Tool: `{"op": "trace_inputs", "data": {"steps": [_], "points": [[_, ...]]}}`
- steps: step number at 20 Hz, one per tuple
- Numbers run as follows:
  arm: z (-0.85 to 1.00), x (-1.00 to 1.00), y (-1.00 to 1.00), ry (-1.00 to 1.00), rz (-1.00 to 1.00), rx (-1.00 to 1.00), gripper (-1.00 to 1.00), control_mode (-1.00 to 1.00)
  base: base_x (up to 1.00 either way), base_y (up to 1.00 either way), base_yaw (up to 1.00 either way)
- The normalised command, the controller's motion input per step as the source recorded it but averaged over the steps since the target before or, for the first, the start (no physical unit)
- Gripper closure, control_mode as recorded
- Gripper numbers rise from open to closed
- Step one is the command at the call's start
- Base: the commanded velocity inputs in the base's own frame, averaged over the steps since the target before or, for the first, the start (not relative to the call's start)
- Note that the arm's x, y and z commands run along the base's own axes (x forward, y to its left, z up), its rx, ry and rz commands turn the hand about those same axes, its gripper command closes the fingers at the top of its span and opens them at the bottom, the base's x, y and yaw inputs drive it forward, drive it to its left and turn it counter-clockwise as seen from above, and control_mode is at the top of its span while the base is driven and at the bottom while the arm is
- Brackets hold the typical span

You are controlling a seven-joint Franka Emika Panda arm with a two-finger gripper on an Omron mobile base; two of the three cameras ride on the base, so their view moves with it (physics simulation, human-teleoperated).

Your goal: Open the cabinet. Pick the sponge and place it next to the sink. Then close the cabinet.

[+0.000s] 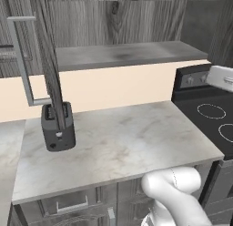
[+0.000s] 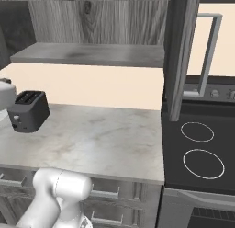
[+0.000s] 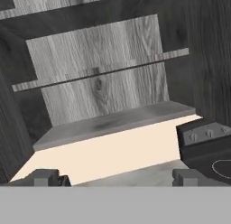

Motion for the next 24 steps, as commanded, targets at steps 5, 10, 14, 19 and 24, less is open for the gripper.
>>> {"op": "trace_inputs", "data": {"steps": [5, 10, 14, 19, 24], "points": [[0.86, 0.00, -0.01, 0.14, -0.03, -0.22, -1.00, -1.00, 0.00, 0.00, 0.00], [0.33, 0.00, -0.07, 0.16, 0.00, -0.23, -1.00, -1.00, 0.00, 0.00, 0.00], [-0.28, 0.00, 0.00, -0.22, 0.00, 0.00, -1.00, -1.00, 0.00, 0.00, 0.00], [-0.33, -0.01, 0.00, -0.43, 0.00, 0.00, -1.00, -1.00, 0.00, 0.00, 0.00], [-0.58, 0.31, 0.04, -0.31, 0.00, -0.06, -1.00, -1.00, 0.00, 0.00, 0.00]]}}
